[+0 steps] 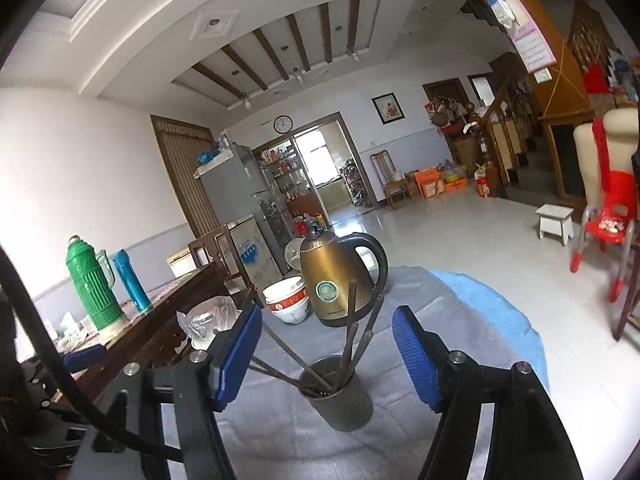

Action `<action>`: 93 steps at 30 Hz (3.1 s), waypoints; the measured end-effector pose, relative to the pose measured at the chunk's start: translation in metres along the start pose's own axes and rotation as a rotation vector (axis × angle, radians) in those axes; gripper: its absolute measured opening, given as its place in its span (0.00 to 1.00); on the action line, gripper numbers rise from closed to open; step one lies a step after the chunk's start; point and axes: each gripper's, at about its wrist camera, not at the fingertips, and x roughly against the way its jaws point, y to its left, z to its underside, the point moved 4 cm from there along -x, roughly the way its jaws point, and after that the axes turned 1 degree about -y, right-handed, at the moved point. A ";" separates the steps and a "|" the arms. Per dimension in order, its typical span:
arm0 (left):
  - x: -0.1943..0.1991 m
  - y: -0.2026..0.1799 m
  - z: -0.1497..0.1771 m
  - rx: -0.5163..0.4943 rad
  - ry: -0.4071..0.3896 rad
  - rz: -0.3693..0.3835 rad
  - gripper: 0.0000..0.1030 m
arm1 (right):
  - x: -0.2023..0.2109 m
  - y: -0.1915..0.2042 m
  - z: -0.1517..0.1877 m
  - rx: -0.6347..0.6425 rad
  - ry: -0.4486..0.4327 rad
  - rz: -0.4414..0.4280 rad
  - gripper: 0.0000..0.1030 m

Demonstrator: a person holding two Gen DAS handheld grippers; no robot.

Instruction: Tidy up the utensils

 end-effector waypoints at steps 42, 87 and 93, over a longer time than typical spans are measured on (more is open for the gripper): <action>-0.012 0.049 0.047 0.053 0.119 -0.155 0.87 | 0.024 0.039 0.053 0.079 0.164 0.057 0.70; -0.020 0.054 0.055 0.066 0.137 -0.143 0.87 | 0.012 0.047 0.065 0.085 0.192 0.076 0.70; -0.019 0.052 0.055 0.065 0.134 -0.135 0.87 | 0.013 0.048 0.064 0.082 0.189 0.083 0.70</action>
